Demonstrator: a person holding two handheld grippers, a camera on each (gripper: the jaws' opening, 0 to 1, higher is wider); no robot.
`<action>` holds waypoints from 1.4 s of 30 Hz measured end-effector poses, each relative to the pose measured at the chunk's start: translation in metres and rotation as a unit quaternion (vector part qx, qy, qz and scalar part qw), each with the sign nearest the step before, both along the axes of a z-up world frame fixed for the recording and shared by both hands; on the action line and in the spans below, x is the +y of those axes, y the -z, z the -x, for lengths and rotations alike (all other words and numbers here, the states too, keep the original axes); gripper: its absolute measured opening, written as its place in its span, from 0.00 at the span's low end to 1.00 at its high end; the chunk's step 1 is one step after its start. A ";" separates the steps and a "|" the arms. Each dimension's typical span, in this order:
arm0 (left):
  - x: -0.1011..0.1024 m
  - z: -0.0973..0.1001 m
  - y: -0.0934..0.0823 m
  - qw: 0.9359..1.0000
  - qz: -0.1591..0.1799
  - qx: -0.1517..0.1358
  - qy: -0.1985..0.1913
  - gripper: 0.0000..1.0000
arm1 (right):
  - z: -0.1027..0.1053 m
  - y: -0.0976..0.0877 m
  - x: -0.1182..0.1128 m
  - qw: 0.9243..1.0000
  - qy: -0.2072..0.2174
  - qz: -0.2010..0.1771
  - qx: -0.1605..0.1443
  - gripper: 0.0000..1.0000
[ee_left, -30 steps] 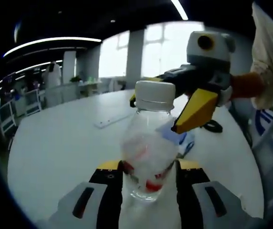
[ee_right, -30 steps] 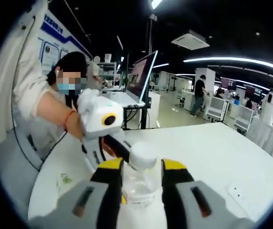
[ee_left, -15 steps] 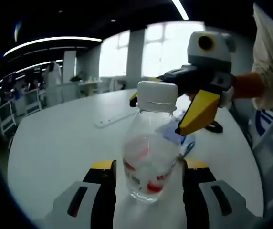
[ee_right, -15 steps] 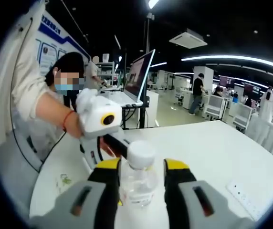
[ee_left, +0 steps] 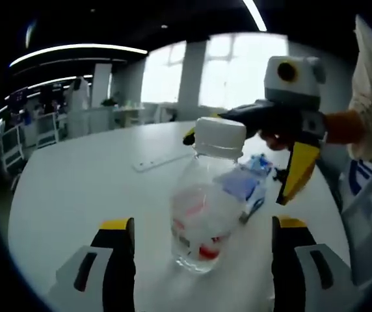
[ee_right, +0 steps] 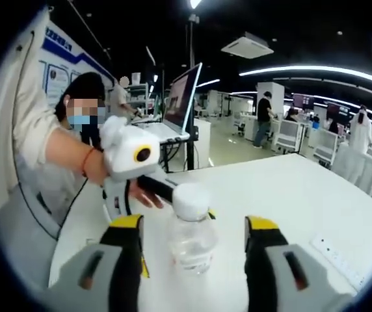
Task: Arrange the tabletop items into an orderly group along one side of the table until the central work area is clear of visible clutter.
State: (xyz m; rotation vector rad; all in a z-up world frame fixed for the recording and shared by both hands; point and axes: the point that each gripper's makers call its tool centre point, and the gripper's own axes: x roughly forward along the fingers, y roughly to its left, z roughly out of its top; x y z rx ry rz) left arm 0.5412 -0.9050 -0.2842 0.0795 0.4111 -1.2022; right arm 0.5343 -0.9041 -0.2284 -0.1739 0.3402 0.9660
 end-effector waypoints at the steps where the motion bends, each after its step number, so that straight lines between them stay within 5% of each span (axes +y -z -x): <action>1: 0.001 0.001 0.000 1.000 0.000 0.000 0.001 0.89 | 0.002 0.001 -0.001 1.000 0.003 -0.002 0.006 0.71; 20: 0.024 0.029 -0.010 1.000 0.000 0.013 -0.010 0.96 | 0.037 0.005 -0.015 0.998 0.034 -0.018 0.043 0.96; 42: 0.046 0.073 -0.038 1.000 -0.002 0.007 -0.019 0.96 | 0.085 -0.007 -0.040 0.996 0.070 -0.023 0.056 0.91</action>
